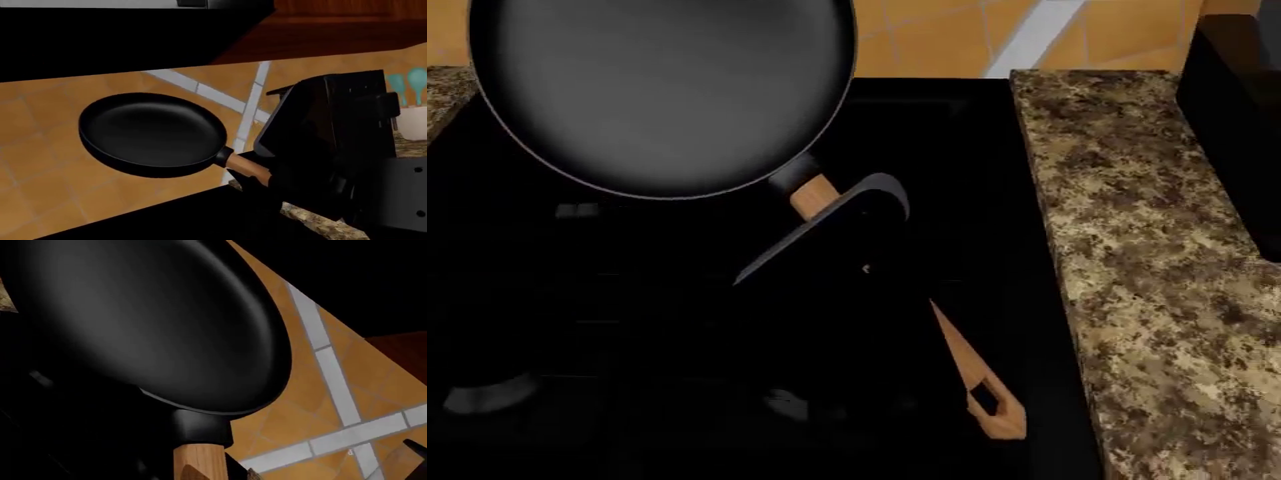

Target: Pick up the pan and dump the vegetables in it onto the plate. Then return the pan to the stove.

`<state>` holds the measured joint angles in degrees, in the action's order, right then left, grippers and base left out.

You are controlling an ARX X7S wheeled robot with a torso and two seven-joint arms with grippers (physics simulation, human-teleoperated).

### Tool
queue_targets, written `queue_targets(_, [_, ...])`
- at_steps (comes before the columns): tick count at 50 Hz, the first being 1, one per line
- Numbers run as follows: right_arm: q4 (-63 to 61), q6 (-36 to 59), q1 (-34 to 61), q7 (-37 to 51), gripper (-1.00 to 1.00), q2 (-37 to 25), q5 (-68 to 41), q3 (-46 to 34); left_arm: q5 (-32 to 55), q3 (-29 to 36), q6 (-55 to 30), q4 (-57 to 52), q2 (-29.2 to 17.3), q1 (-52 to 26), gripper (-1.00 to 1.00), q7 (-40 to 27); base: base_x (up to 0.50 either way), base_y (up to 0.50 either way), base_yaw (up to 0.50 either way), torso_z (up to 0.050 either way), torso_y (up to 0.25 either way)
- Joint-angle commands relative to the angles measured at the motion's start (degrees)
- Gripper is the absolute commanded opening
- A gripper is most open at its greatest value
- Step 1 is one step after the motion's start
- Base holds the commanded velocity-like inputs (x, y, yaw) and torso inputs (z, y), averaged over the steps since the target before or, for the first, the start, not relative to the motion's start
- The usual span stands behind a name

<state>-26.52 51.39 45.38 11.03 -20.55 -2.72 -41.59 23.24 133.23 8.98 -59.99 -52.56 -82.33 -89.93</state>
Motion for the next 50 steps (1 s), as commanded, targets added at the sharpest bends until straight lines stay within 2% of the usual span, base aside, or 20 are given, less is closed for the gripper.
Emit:
queue_targets(1, [-3.2,1.8,1.5,1.9,-1.00,0.2,7.3,1.8,0.3,0.1,0.1,0.0,0.2,-0.4,1.00,0.0,-0.09,-0.50,0.00,0.000,0.000])
queue_targets(10, [0.8,2.1,1.1,0.2,-1.00,1.3,4.2,4.0,0.0,-0.1,-0.2,0.0,0.0,0.1,1.00,0.0,-0.09,-0.43,0.00,0.001,0.001])
queue_targets(14, [2.8,4.4,-0.1,-6.6,-1.00,2.8,-4.4,9.3,-0.2,-0.5,-0.6,0.0,-0.1,0.9,1.00,0.0,0.00,0.00,0.00,0.000,0.003])
queue_targets(19, [1.9,9.4,-0.6,-9.7,-1.00,4.1,-9.5,12.5,-0.2,-1.6,-1.2,0.0,-0.5,2.0,1.00,0.0,0.00,0.00,0.00,0.000,0.002])
queue_targets(24, [2.8,12.6,0.0,-10.5,-1.00,3.5,-9.8,10.3,-0.9,-1.8,-0.9,0.0,-1.0,2.8,1.00,0.0,0.00,0.00,0.00,0.002,0.002])
queue_targets(34, [-5.7,20.8,1.7,-6.5,-1.00,-0.9,-6.0,7.6,-1.4,-1.6,-0.4,0.0,-1.2,2.8,1.00,0.1,0.00,0.00,0.00,0.000,0.003])
queue_targets(40, [-8.6,24.3,3.6,-3.5,-1.00,-2.8,-2.8,3.2,-2.0,-1.2,0.3,0.0,-1.6,3.0,1.00,0.2,0.00,0.00,0.00,0.002,0.002])
queue_targets(50, [-9.1,24.6,-1.7,-3.3,-1.00,-3.6,-3.8,5.4,-3.0,-1.3,0.1,0.0,-2.4,3.4,1.00,0.1,0.00,0.00,0.00,0.001,0.002])
